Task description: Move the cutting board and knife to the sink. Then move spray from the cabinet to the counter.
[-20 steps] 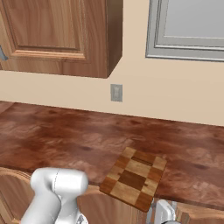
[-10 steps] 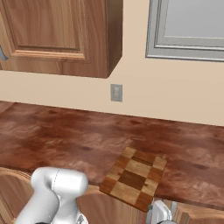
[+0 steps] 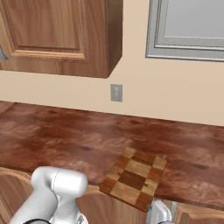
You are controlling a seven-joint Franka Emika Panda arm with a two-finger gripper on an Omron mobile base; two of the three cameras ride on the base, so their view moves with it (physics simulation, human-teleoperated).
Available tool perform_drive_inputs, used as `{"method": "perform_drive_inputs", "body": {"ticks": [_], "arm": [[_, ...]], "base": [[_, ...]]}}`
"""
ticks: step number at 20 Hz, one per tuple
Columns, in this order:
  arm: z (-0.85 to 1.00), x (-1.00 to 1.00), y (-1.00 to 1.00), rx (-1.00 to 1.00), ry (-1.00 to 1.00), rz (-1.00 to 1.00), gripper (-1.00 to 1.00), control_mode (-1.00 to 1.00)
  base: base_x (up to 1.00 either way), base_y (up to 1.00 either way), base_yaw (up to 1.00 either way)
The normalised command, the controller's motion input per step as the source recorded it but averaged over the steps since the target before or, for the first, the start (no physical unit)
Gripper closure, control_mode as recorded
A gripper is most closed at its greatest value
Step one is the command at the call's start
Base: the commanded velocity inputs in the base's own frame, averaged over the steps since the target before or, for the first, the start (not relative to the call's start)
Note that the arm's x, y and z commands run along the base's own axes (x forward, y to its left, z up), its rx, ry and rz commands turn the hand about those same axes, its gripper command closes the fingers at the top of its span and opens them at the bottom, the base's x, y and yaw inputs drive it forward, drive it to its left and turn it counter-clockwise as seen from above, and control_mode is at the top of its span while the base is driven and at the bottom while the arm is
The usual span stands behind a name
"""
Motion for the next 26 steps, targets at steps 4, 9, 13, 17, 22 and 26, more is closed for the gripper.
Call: {"method": "perform_drive_inputs", "body": {"ticks": [4,9,13,17,22,26], "arm": [[0.17,0.0,0.22,0.0,0.01,0.0,-1.0,-1.0],[0.09,0.0,0.25,0.0,0.02,0.0,-1.0,-1.0],[0.0,0.0,0.12,-0.01,0.04,0.0,-1.0,-1.0],[0.0,0.04,0.02,-0.01,0.02,0.0,-1.0,-1.0],[0.0,0.29,0.0,0.0,0.04,-0.04,-1.0,-1.0],[-0.01,0.33,0.0,0.0,0.02,-0.02,-1.0,-1.0]], "base": [[0.0,0.0,0.0],[0.0,0.0,0.0],[0.0,0.0,0.0],[0.0,0.0,0.0],[0.0,0.0,0.0],[0.0,0.0,0.0]]}}
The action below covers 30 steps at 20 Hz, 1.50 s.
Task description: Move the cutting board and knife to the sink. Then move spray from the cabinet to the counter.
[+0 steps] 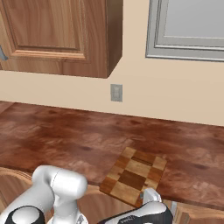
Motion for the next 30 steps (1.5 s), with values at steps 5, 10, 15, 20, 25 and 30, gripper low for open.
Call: {"method": "perform_drive_inputs", "body": {"ticks": [5,10,15,20,25,30], "arm": [[-0.09,0.11,0.0,0.0,0.0,-0.01,-1.0,-1.0],[-0.15,0.0,0.0,0.0,0.0,0.0,-1.0,-1.0],[-0.07,0.0,0.0,0.0,0.0,-0.01,-1.0,-1.0],[-0.02,0.0,0.0,0.0,0.0,-0.03,-1.0,-1.0],[0.0,0.0,0.0,0.0,0.0,-0.05,-1.0,-1.0],[0.0,0.04,0.0,0.0,0.0,-0.04,1.0,-1.0]], "base": [[0.0,0.0,0.0],[0.0,0.0,0.0],[0.0,0.0,0.0],[0.0,0.0,0.0],[0.0,0.0,0.0],[0.0,0.0,0.0]]}}
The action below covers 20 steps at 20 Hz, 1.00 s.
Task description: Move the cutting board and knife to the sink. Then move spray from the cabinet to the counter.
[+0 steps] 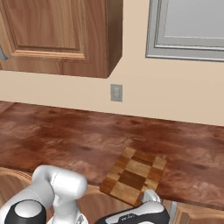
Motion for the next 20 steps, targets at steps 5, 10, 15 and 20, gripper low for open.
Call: {"method": "perform_drive_inputs", "body": {"ticks": [5,10,15,20], "arm": [[0.0,0.2,0.0,0.0,0.0,-0.05,1.0,-1.0],[0.0,0.28,0.0,0.0,0.0,-0.07,1.0,-1.0],[0.0,0.11,0.0,0.0,0.0,-0.02,1.0,-1.0],[0.02,-0.23,-0.03,0.0,-0.03,0.0,1.0,-1.0]], "base": [[0.0,0.0,0.0],[0.0,0.0,0.0],[0.0,0.0,0.0],[0.0,0.0,0.0]]}}
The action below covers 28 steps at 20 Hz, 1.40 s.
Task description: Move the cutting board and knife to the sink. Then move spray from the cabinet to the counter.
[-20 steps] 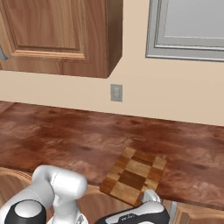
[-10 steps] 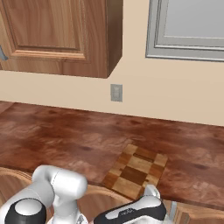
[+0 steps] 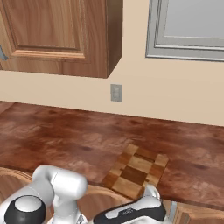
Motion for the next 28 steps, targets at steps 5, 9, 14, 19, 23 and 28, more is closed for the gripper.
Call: {"method": "perform_drive_inputs", "body": {"ticks": [5,9,14,19,23,28], "arm": [[0.52,-0.54,0.0,-0.01,-0.08,0.0,1.0,-1.0],[0.93,-0.19,0.0,-0.07,-0.05,0.0,1.0,-1.0],[1.0,-0.01,0.0,-0.14,-0.07,0.01,1.0,-1.0],[0.99,0.0,0.0,-0.21,-0.07,0.05,1.0,-1.0],[0.9,0.0,0.0,-0.27,-0.06,0.14,1.0,-1.0],[0.79,-0.08,-0.01,-0.29,-0.01,0.23,1.0,-1.0]], "base": [[0.0,0.0,0.0],[0.0,0.0,0.0],[0.0,0.0,0.0],[0.0,0.0,0.0],[0.0,0.0,0.0],[0.0,0.0,0.0]]}}
